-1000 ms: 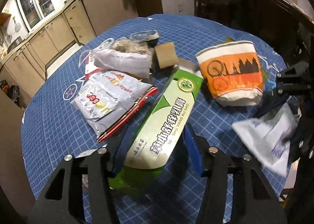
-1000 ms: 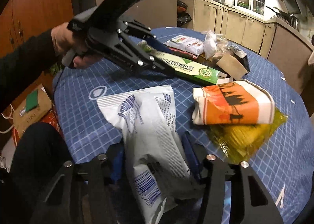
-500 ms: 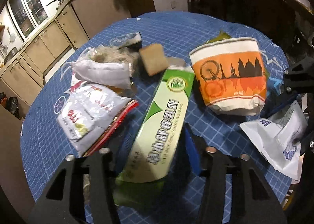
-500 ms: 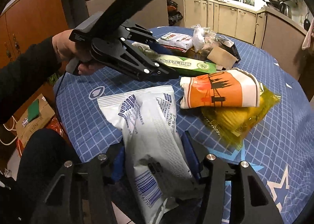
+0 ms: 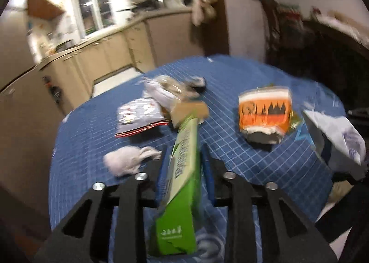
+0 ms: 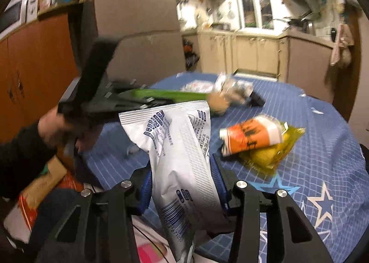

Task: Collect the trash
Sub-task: 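Carry the green box and white bag over the white bucket with both tools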

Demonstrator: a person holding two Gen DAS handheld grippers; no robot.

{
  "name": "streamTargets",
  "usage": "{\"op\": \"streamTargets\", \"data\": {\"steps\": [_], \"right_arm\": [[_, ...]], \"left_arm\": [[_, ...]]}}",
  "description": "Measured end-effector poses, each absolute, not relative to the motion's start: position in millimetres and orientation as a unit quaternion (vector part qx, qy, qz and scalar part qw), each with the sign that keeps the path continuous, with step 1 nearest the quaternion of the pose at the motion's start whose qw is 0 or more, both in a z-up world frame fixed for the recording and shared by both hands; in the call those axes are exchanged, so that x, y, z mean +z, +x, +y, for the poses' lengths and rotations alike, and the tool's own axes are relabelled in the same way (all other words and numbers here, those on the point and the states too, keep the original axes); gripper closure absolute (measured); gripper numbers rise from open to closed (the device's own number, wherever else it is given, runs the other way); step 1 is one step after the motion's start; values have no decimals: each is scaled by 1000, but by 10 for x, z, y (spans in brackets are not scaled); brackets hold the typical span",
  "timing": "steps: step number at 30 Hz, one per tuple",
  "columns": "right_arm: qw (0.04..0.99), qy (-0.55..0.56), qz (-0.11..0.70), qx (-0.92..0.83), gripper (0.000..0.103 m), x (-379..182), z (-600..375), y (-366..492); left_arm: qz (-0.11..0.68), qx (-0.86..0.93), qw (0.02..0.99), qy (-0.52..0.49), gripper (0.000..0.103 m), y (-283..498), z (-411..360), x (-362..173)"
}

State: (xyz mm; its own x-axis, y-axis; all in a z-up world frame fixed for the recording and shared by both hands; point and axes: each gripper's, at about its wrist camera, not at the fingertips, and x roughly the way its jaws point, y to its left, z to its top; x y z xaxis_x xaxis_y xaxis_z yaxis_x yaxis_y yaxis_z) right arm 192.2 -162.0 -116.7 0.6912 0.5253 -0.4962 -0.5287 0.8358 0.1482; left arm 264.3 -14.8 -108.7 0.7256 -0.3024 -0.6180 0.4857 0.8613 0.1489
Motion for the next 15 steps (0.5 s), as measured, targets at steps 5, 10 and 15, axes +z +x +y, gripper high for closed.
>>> {"op": "streamTargets", "data": {"steps": [5,10,15], "right_arm": [[941,7,233,244,56,-1019,-1607,1860],[954,36,215,204,56,-911,-1643,1974],[968,66,192,145,56,-736,-1691,2067]], "left_arm": [[282,-167,940,95,90,2492,113,-993],[254,-130,957,44,93,2363,325,-861],[199,-86,975,41,93,2061,176,-737]]}}
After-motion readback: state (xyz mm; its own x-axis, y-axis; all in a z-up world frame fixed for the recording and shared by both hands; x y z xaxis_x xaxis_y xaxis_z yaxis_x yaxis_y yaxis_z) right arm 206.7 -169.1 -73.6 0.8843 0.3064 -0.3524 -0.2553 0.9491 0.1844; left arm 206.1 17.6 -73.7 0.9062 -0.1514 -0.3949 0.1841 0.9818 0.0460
